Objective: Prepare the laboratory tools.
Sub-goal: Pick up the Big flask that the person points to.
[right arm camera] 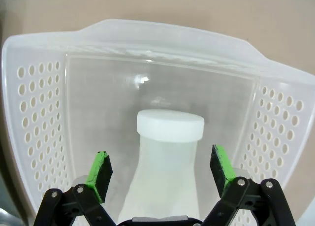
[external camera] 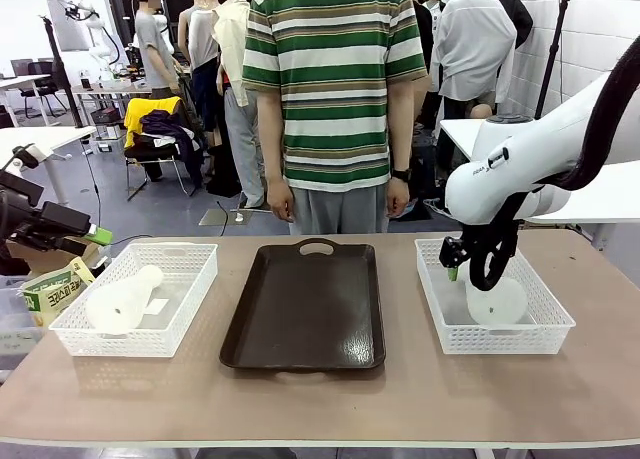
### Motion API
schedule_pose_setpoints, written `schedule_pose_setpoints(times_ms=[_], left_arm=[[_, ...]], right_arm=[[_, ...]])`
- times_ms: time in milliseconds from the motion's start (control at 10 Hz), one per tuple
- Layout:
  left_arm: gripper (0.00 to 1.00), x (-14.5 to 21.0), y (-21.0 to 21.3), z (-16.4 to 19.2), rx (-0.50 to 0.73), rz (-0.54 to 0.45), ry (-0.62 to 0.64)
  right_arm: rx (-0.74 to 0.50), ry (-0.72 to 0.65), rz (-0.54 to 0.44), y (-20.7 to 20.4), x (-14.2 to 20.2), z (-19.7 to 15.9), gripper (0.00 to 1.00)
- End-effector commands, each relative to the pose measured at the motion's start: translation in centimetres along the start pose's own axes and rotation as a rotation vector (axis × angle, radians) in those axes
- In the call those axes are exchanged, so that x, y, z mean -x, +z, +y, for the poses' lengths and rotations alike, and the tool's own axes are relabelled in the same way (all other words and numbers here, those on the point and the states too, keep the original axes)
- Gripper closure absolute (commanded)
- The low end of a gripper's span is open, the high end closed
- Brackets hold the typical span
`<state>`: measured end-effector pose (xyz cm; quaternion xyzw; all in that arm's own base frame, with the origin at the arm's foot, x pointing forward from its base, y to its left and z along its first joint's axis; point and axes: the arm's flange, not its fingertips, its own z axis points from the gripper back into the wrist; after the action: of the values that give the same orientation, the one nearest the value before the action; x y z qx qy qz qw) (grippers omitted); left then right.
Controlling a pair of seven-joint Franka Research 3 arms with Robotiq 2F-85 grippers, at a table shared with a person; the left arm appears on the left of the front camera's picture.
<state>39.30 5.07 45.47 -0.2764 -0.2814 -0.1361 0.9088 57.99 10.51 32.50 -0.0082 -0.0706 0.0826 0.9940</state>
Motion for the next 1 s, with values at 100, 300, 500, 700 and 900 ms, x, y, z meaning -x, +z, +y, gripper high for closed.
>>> schedule_pose_setpoints(times_ms=[100, 300, 500, 700, 900], left_arm=[[0.0, 0.1, -0.1, 0.3, 0.021, -0.012, -0.015], [0.0, 0.1, -0.1, 0.3, 0.021, -0.012, -0.015], [0.0, 0.1, -0.1, 0.3, 0.021, -0.012, -0.015], [0.0, 0.1, -0.1, 0.3, 0.021, -0.012, -0.015], [0.0, 0.1, -0.1, 0.3, 0.021, -0.012, -0.015]], right_arm=[[0.058, -0.011, 0.029, 0.0, -1.4, 1.1, 0.07], [0.08, -0.029, 0.043, -0.1, -1.8, 1.2, 0.42], [0.097, -0.037, 0.06, -0.2, -1.9, 1.0, 0.78], [0.105, -0.05, 0.088, -0.9, -1.9, 0.5, 1.0], [0.101, -0.054, 0.098, -1.0, -1.8, 0.4, 1.0]])
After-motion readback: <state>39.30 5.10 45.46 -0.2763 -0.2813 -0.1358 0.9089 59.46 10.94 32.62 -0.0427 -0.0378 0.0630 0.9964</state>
